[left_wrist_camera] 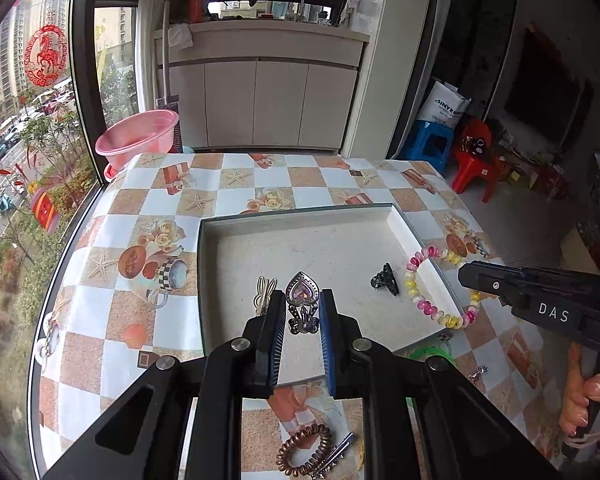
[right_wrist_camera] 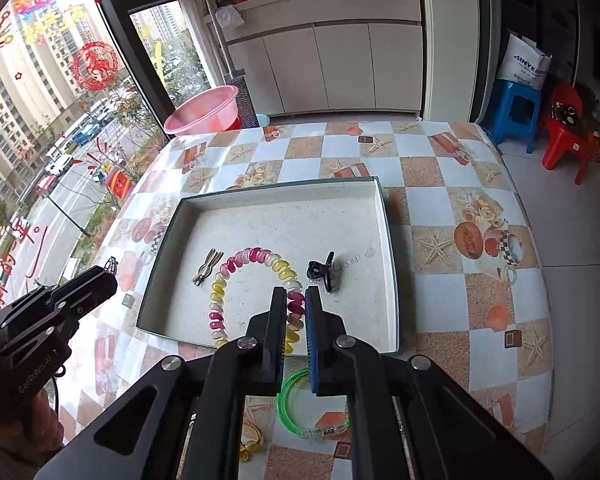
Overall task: Organize jewelry
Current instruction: 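Carry the pendant and beaded bracelet into the tray and open both tools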
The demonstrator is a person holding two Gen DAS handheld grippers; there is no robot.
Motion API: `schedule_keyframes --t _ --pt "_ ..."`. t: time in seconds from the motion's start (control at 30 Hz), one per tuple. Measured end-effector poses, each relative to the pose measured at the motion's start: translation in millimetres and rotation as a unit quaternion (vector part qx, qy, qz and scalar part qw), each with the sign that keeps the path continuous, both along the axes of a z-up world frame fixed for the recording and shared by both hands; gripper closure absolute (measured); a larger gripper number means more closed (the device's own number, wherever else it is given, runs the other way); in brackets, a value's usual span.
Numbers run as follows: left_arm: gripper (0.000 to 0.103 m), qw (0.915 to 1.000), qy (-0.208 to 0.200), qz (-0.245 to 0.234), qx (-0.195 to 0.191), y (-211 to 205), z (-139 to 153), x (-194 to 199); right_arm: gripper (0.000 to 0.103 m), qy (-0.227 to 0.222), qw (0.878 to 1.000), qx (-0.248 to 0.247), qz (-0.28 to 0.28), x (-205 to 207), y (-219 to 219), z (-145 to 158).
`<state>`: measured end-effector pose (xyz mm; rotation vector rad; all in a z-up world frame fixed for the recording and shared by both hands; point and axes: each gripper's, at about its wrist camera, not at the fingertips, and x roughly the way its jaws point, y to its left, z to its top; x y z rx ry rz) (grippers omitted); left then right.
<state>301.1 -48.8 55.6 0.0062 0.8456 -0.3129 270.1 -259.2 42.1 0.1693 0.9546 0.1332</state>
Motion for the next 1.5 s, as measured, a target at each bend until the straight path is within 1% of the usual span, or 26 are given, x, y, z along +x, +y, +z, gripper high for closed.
schedule_keyframes --t 0.13,0.27,0.4,0.5,0.63,0.73,0.9,1.03,1.1,1.13,1.17,1.2,1.27,1.4,1.47,1.5 --pt "0.073 0.9994 0.026 0.001 0.023 -14 -31 23 0.093 0.038 0.999 0.019 -0.002 21 1 -36" --pt "0.073 0.9977 0.042 -0.001 0.053 -27 -60 37 0.094 0.074 0.996 0.04 -0.013 37 -6 -72" --pt "0.073 0.9963 0.049 -0.001 0.07 -36 -77 48 0.094 0.089 0.995 0.036 -0.019 46 -10 -93" --pt "0.073 0.9954 0.051 0.001 0.081 -40 -84 57 0.094 0.089 0.995 0.029 -0.03 51 -14 -99" --pt "0.073 0.9939 0.057 0.01 0.094 -44 -94 67 0.094 0.075 0.996 0.011 -0.043 58 -18 -100" --pt "0.073 0.9926 0.059 0.013 0.106 -48 -100 72 0.094 0.069 0.997 -0.003 -0.043 62 -17 -102" --pt "0.073 0.9894 0.059 0.012 0.132 -54 -110 72 0.093 0.066 0.997 -0.009 -0.04 62 -13 -106" --pt "0.073 0.9891 0.052 0.013 0.137 -55 -110 71 0.092 0.064 0.997 -0.009 -0.034 62 -12 -106" --pt "0.073 0.9885 0.052 0.014 0.142 -56 -110 72 0.086 0.064 0.997 0.001 -0.034 62 -15 -106" --pt "0.073 0.988 0.052 0.015 0.145 -56 -110 72 0.073 0.064 0.997 0.009 -0.037 62 -16 -106" --pt "0.073 0.9874 0.051 0.016 0.149 -57 -110 71 0.056 0.061 0.997 0.018 -0.04 62 -18 -105" --pt "0.073 0.987 0.05 0.016 0.152 -57 -109 71 0.052 0.056 0.997 0.028 -0.044 61 -20 -102" --pt "0.073 0.9875 0.047 0.015 0.15 -57 -108 70 0.051 0.044 0.997 0.051 -0.044 57 -23 -96" --pt "0.073 0.9897 0.049 0.02 0.133 -55 -104 71 0.051 0.018 0.997 0.06 -0.055 49 -30 -77" --pt "0.073 0.9898 0.044 0.024 0.133 -54 -101 70 0.051 0.01 0.995 0.073 -0.063 45 -36 -69" --pt "0.07 0.99 0.042 0.026 0.132 -54 -100 71 0.051 0.006 0.995 0.08 -0.067 42 -39 -66"
